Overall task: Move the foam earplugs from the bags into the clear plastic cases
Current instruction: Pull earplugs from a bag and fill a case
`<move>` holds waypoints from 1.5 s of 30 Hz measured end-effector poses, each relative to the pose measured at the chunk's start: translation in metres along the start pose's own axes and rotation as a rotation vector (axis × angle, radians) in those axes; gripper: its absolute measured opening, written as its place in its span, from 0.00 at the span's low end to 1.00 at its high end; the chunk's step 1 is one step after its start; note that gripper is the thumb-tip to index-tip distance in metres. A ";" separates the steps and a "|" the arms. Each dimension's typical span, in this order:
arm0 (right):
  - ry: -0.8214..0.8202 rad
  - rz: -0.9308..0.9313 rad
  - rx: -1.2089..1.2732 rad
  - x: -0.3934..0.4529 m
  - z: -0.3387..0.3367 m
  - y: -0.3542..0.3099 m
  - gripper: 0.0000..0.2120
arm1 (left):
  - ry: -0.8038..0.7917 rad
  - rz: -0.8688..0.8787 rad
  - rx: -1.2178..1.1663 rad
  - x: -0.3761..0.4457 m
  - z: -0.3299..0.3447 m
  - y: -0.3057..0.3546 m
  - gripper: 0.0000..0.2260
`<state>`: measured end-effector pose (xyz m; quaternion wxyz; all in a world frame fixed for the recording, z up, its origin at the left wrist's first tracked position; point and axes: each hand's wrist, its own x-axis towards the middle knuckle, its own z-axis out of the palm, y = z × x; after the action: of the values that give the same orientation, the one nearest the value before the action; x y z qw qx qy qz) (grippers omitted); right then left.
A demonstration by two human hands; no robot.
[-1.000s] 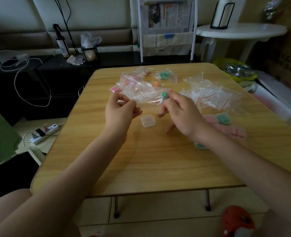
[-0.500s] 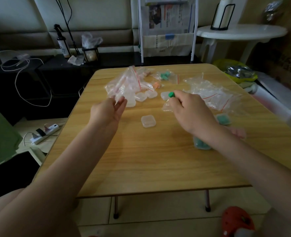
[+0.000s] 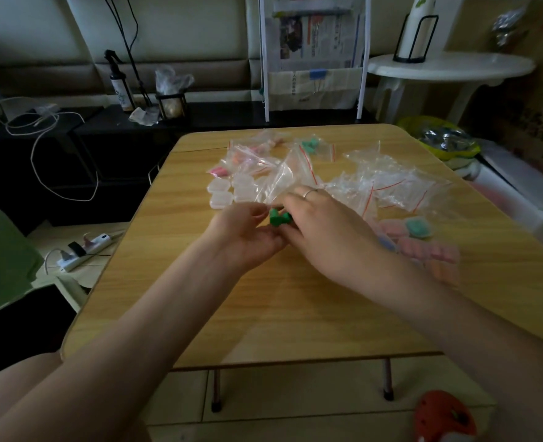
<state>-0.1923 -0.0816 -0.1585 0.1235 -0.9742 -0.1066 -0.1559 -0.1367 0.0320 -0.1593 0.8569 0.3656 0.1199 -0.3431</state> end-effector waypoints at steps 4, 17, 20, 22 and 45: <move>-0.022 0.018 0.219 0.003 -0.001 0.003 0.17 | -0.010 -0.035 -0.056 -0.005 0.001 0.001 0.11; 0.266 0.110 -0.037 0.001 -0.006 0.030 0.04 | 0.146 0.177 0.438 0.006 -0.002 -0.004 0.08; 0.351 0.145 -0.067 0.003 -0.007 0.045 0.04 | 0.155 0.378 0.803 0.005 -0.004 -0.004 0.13; 0.447 0.207 -0.071 0.006 -0.014 0.057 0.04 | 0.196 0.600 1.237 0.006 -0.010 -0.003 0.18; 0.050 0.192 0.427 0.003 -0.017 0.050 0.14 | 0.192 1.192 1.787 0.005 -0.017 -0.015 0.20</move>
<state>-0.1818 -0.1334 -0.1525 0.3437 -0.9274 -0.0411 -0.1416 -0.1428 0.0342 -0.1820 0.2958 0.8838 -0.3047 0.1964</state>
